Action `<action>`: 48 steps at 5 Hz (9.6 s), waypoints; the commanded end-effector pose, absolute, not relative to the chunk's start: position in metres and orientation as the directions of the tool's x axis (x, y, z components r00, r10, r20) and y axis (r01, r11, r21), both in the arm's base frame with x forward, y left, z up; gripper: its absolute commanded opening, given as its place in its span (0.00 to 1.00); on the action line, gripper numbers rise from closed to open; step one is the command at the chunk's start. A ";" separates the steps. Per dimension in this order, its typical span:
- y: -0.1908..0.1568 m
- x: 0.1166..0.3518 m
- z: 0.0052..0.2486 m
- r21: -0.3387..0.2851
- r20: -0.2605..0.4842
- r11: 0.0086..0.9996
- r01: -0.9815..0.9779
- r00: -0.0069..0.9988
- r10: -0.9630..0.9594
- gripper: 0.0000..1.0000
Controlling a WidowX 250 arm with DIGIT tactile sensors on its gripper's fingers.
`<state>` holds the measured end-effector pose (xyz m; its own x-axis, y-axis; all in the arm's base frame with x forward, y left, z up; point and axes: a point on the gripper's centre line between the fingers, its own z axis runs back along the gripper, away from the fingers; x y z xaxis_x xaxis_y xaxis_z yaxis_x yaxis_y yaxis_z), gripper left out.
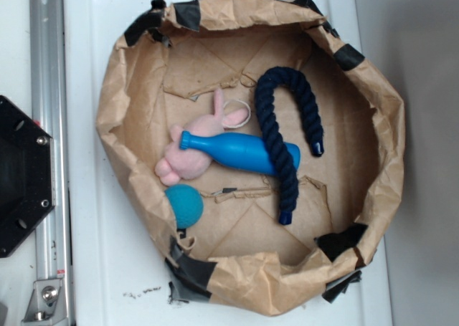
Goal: Grab the blue rope.
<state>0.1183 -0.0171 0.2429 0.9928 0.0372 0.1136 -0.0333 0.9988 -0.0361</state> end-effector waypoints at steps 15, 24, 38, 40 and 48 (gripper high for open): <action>-0.002 0.306 0.045 0.269 -0.075 0.693 0.669 0.731 -0.678 0.94; -0.032 0.289 0.071 0.080 0.015 0.608 0.790 0.609 -0.793 1.00; -0.024 0.285 0.051 0.115 -0.063 0.511 0.852 0.520 -0.852 1.00; -0.022 0.285 0.037 0.139 -0.148 0.525 0.840 0.542 -0.827 0.96; -0.029 0.275 0.186 0.106 0.188 0.984 -0.144 0.975 0.122 0.00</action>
<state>0.2765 -0.0224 0.1693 0.9863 0.1018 0.1301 -0.1175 0.9858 0.1199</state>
